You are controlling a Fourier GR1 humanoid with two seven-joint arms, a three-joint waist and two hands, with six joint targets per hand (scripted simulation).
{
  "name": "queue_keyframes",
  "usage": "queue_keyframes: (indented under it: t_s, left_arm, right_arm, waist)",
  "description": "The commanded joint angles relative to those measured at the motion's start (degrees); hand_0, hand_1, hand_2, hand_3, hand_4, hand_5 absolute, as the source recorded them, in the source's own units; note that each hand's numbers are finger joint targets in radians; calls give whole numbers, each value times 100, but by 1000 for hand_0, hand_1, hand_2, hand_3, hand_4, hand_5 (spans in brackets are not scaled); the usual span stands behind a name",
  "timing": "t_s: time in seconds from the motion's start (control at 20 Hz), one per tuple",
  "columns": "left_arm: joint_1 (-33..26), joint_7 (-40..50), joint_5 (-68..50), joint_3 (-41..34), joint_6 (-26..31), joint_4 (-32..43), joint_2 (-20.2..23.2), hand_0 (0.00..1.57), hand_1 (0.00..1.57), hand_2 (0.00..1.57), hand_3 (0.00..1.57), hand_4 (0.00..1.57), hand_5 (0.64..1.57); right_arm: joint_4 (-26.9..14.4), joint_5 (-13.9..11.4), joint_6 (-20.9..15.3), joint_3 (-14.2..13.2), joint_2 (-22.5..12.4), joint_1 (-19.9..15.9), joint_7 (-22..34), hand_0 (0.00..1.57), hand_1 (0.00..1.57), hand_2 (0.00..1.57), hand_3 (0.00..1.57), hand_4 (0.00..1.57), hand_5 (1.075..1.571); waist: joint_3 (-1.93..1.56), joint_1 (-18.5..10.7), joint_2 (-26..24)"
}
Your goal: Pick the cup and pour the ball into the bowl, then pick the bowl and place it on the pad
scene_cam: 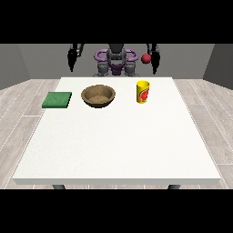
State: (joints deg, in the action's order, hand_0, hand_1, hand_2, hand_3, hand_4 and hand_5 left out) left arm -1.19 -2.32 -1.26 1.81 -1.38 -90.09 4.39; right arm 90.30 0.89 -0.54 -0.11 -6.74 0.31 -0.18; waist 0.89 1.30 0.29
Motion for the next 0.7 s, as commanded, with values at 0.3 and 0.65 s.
queue_keyframes:
  t_s: [0.3,0.65]
  left_arm:
    - [-821,51,-781,310,218,-843,-409,0,0,0,0,0,1524]
    - [-1437,-86,-582,978,285,-1915,-393,0,0,0,0,0,1507]
  right_arm:
    - [195,663,94,-252,312,777,-217,0,0,0,0,0,1568]
    - [766,685,14,-504,92,352,197,0,0,0,0,0,1566]
  waist:
    - [-100,-310,-1742]
    - [-89,-466,-1115]
